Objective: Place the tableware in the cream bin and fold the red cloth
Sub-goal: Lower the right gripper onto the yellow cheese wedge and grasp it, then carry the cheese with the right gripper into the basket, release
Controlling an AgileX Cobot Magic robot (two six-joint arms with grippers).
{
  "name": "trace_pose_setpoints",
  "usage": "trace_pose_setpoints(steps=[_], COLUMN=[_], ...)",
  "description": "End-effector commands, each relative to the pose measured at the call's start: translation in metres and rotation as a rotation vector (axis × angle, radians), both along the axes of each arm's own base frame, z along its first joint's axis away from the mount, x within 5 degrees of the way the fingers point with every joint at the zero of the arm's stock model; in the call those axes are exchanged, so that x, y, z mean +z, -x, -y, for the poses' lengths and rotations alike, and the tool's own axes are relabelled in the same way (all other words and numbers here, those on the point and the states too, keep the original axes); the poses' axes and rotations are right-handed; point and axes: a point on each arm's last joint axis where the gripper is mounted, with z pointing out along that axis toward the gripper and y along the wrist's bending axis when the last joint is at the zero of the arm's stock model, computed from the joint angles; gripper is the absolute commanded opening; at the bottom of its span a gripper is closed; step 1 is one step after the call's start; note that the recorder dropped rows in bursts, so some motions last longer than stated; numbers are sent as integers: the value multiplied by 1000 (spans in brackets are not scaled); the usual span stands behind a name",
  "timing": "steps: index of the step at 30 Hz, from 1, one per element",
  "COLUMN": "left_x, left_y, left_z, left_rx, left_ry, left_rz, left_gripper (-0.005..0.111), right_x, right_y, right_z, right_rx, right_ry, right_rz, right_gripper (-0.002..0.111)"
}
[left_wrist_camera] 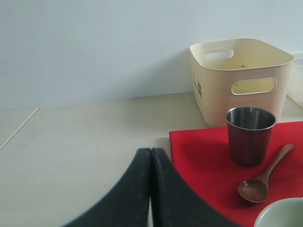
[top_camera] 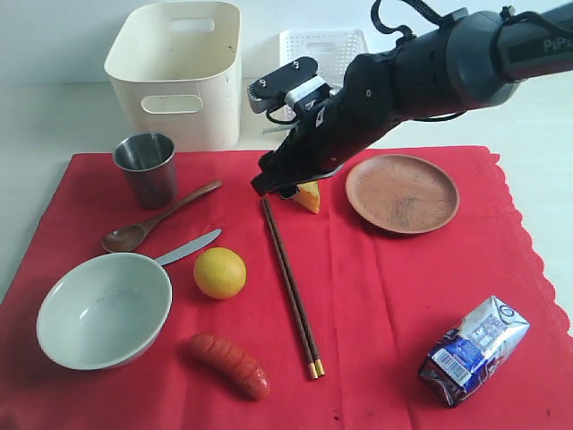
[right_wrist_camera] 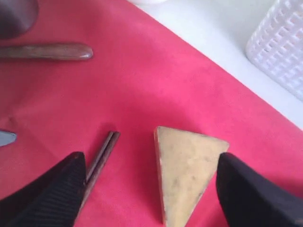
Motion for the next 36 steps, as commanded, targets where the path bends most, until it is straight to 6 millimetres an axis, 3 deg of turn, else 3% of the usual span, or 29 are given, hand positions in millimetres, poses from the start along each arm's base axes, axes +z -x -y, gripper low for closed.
trace_pose_setpoints(steps=[1,8,16,21,28,31,36], left_x=[1,1,1,1,1,1,1], left_y=[0,0,0,0,0,0,0], left_z=[0,0,0,0,0,0,0], left_rx=[-6,-6,-6,-6,-6,-6,-6], left_ry=[5,5,5,5,5,5,5], left_rz=[8,8,8,8,8,8,8], left_gripper=[1,1,1,1,1,1,1], right_x=[-11,-34,-34,-35,-32,-20,16], right_y=[-5,-13,-13,-13,-13,-12,-11], right_z=[-1,6,6,6,5,5,6], right_rx=[42,24,24,24,10,-15,-36], right_ry=[29,55,55,56,43,16,-51], right_rz=[58,41,41,39,35,37,95], right_gripper=[74,71,20,4,0,0,0])
